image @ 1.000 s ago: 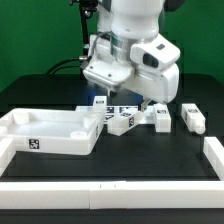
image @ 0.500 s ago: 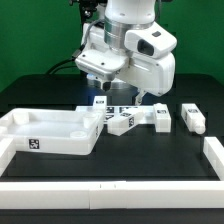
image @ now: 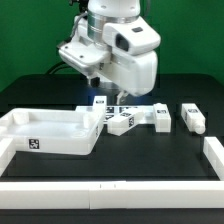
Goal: Assemble desk
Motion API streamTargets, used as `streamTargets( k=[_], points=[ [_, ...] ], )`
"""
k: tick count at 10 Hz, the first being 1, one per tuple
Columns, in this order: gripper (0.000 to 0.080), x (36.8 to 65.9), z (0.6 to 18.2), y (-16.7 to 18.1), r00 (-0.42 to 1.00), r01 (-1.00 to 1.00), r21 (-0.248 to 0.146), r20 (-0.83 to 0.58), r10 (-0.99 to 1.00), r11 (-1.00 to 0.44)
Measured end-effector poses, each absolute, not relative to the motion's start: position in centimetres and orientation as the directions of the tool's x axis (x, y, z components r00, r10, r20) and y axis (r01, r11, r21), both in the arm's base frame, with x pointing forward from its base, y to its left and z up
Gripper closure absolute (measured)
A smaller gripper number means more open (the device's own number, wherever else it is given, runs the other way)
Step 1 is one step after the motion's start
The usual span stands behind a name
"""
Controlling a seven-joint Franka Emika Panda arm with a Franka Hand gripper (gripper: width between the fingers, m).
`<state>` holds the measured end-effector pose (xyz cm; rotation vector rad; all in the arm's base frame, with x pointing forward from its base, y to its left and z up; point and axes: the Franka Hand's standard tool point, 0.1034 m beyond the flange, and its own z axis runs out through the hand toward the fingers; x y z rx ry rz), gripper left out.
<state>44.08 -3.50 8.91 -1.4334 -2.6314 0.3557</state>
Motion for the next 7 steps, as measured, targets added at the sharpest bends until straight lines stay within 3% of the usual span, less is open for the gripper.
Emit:
streamTargets(
  k=[4,5,7],
  points=[
    [0.015,43.9,8.8,-3.7,-0.499,0.837,-0.265,-0.011,0.866,0.479],
    [0.015,44.1,9.1,-4.5,-0.357,0.908,-0.253,-0.047,0.933,0.335],
    [0.015,43.7,9.1,-6.1,-0.047,0.955,-0.296,-0.139,0.989,0.003]
  ],
)
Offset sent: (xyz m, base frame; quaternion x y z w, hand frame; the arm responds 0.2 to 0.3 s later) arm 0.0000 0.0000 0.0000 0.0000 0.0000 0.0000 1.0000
